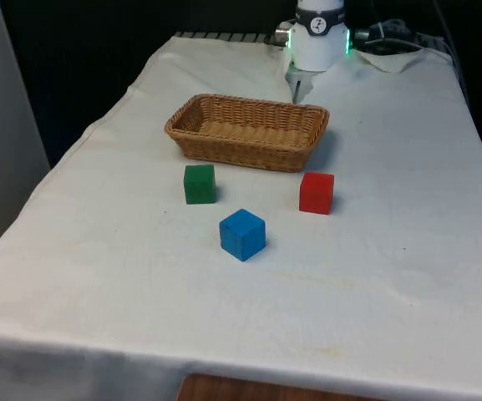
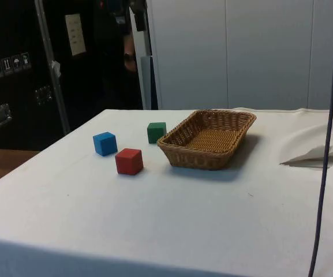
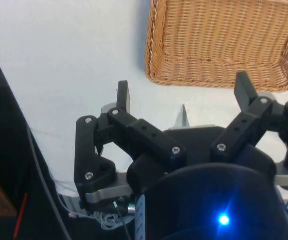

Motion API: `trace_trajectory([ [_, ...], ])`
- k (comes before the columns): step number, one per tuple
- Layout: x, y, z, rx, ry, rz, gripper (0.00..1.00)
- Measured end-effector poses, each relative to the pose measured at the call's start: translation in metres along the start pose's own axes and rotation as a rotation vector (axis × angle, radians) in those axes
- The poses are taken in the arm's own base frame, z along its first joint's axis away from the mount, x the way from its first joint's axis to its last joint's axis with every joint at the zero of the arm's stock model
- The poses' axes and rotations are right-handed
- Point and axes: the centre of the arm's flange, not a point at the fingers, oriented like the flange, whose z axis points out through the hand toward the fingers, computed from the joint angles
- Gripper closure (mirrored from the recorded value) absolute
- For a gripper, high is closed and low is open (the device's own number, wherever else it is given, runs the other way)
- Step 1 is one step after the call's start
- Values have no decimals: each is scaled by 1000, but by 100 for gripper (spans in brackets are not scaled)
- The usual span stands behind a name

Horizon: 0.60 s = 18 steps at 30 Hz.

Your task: Pick up the blue cube and place it into the basket.

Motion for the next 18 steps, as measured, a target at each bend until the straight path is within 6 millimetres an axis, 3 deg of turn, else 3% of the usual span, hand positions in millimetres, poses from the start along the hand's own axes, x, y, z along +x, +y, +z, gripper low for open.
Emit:
trace_trajectory([
  [18, 55, 0, 47, -41, 38, -11, 0],
])
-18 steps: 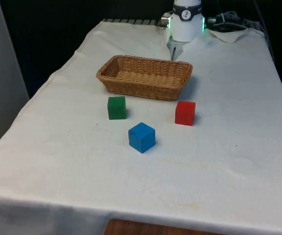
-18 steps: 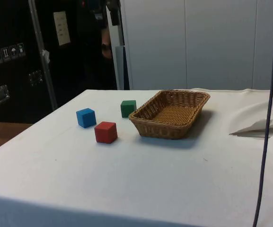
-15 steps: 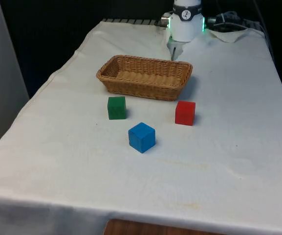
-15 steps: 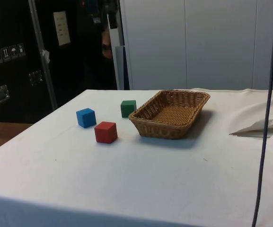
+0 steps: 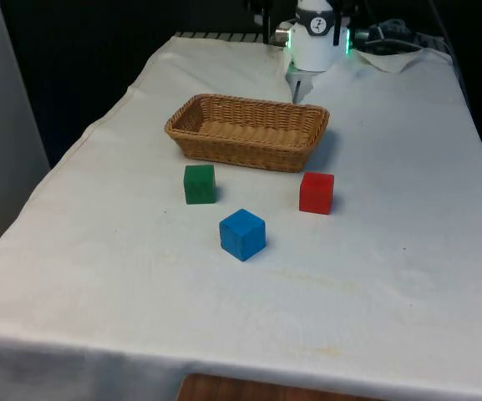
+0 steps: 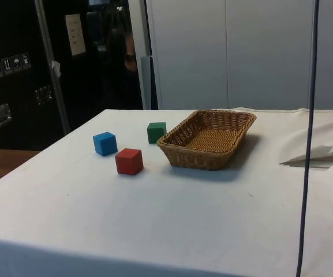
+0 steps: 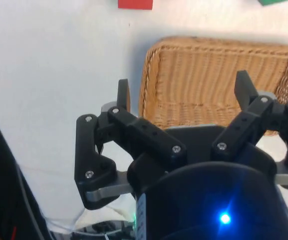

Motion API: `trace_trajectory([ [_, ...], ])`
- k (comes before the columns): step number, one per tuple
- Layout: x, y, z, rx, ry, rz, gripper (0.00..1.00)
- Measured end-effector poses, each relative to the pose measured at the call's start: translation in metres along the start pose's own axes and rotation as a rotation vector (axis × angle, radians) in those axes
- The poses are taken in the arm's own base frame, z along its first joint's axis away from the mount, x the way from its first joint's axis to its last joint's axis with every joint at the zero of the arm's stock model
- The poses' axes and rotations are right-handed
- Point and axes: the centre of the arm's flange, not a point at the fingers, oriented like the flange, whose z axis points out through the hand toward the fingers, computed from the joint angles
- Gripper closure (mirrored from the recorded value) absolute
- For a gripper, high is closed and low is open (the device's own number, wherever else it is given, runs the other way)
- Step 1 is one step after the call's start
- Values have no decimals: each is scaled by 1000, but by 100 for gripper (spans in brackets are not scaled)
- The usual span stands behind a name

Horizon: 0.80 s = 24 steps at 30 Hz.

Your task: Pick up the blue cube and place it into the basket.

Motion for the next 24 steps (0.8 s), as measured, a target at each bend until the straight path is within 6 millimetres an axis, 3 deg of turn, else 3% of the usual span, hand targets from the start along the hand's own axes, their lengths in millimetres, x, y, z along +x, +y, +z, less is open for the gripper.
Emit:
trace_trajectory([
  [18, 30, 4, 42, -42, 47, -3, 0],
  [24, 44, 5, 66, -52, 66, -6, 0],
])
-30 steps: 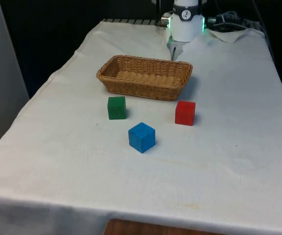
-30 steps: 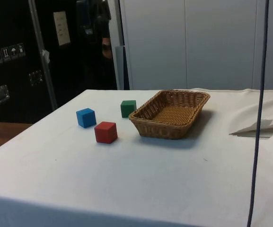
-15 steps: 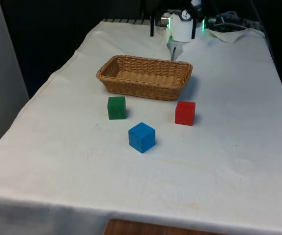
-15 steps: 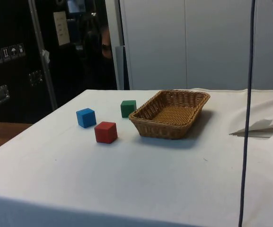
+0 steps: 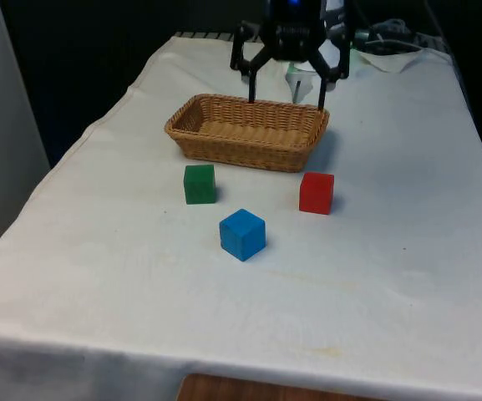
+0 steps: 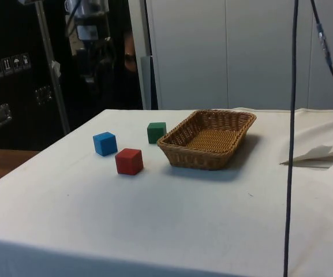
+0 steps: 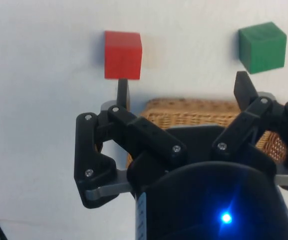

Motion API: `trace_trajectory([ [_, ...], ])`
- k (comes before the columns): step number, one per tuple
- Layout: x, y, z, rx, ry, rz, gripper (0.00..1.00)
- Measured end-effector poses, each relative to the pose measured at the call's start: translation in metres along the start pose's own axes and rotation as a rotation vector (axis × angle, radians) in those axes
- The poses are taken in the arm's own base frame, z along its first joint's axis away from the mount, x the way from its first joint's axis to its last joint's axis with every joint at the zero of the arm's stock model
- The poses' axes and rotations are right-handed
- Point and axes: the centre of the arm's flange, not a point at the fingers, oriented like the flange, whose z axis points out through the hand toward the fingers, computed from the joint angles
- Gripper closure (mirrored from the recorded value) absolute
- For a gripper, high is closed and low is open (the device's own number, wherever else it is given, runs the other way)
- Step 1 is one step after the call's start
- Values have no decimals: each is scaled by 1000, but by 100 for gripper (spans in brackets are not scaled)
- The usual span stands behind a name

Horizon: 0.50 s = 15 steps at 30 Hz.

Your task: Pick up the blue cube and place it into the basket.

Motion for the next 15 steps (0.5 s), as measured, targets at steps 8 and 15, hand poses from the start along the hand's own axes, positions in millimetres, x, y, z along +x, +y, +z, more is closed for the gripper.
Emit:
trace_trajectory([
  [8, 13, 0, 27, -10, 10, 7, 0],
  [15, 19, 6, 45, -17, 14, 26, 0],
])
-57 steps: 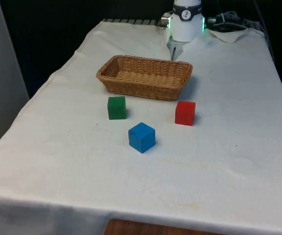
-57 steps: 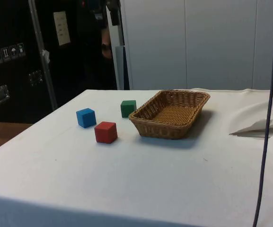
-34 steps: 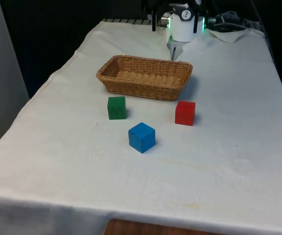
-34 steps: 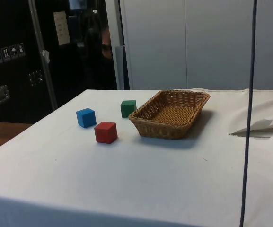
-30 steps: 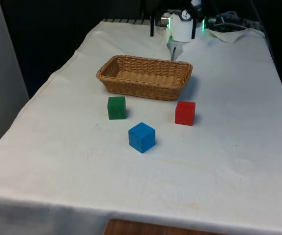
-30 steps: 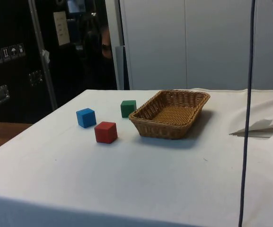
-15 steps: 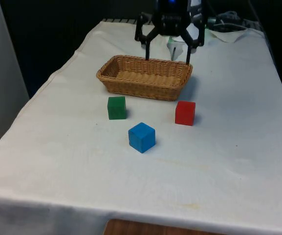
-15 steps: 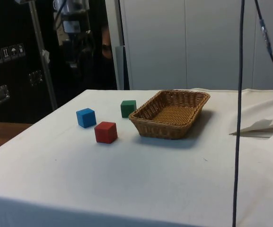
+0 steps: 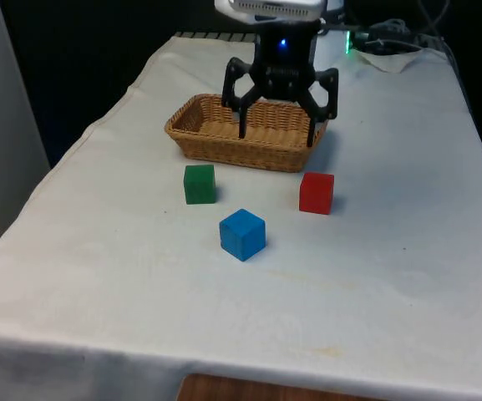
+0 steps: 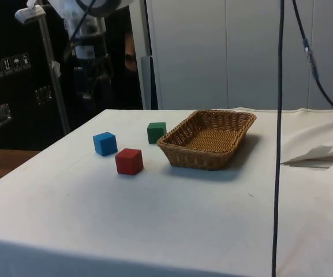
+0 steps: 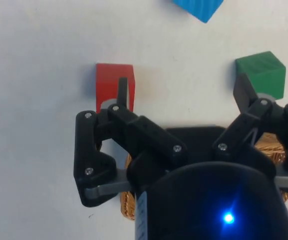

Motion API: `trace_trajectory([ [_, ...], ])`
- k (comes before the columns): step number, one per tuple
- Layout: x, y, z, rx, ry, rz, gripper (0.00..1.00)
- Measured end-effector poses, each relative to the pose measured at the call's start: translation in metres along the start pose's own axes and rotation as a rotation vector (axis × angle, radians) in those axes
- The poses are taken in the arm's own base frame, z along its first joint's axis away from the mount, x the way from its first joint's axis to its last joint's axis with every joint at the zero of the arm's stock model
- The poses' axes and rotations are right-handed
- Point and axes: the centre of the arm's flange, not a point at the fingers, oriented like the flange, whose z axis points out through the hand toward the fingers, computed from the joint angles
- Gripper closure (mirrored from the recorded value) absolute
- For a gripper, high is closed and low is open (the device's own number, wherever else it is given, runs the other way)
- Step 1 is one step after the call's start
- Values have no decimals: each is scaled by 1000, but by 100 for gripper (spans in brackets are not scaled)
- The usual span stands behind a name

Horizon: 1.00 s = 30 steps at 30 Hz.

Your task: Pick up the blue cube and place it into the basket.

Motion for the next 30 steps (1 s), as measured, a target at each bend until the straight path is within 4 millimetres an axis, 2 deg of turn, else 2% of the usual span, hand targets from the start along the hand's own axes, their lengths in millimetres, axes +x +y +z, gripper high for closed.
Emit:
trace_trajectory([
  [13, 1, 2, 28, -6, -4, 76, 0],
  [30, 2, -2, 77, -6, 5, 199, 0],
])
